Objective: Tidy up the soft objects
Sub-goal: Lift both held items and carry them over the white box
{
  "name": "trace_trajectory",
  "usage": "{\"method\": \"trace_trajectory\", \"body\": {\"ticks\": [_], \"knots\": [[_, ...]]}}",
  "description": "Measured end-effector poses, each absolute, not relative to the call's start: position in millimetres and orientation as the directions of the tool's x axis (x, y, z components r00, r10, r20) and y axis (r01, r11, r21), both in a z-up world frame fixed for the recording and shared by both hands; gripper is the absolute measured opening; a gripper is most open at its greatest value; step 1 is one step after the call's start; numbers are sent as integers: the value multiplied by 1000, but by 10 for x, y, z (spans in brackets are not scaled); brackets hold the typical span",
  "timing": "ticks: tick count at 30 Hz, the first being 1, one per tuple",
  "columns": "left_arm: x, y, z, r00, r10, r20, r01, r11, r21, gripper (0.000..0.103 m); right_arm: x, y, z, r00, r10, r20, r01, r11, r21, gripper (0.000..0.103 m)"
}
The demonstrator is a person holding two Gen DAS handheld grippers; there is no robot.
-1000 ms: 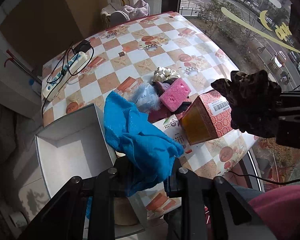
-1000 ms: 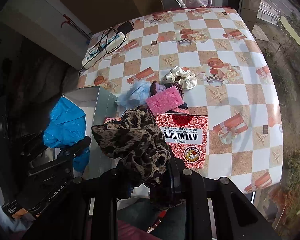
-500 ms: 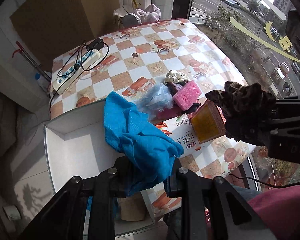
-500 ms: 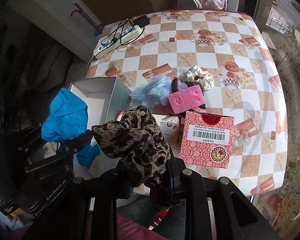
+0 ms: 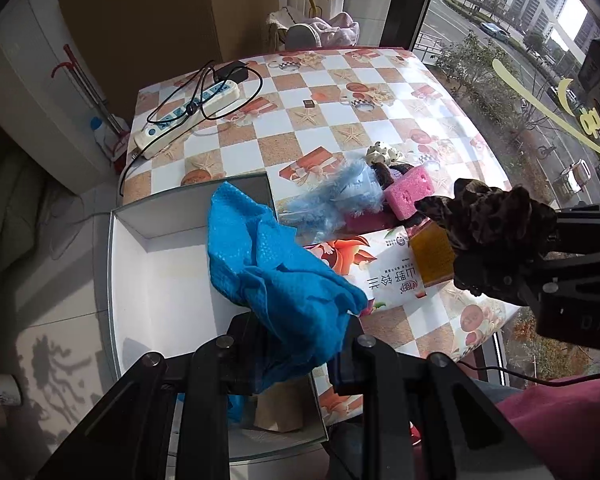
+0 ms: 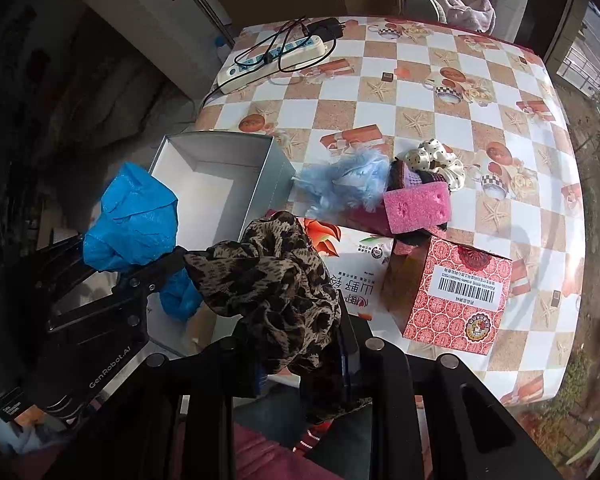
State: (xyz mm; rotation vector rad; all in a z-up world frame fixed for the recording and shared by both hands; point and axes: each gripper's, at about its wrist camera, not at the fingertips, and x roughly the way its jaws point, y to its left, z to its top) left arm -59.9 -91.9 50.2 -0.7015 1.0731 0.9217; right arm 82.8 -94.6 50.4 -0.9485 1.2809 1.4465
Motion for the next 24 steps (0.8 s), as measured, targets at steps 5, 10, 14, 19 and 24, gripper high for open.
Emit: {"method": "trace_trajectory", "body": {"ticks": [5,10,14,19,24], "knots": [[-736,-912,484,188,281,-941,-906,421,-55,27,685,-909,494,-247,139,-959,-969,-44,243,27],[-854,-918,474,186,287,-940,-919,390,-63,27,545,-873,476,-242,122,-963,-969,-87,233,27],[-947,-922,456,185,289,-939,-928,366,-70,27,437,-858,461,-238,108,-965,-967,-120,225,27],[-1058,-924,422,183,288,-940,-939,334,-80,27,318,-839,422,-233,86,-969,-963,-157,218,27],[-1158,-934,376,175,289,-941,-946,313,-80,27,199,-823,398,-226,69,-972,-959,-191,210,27]]}}
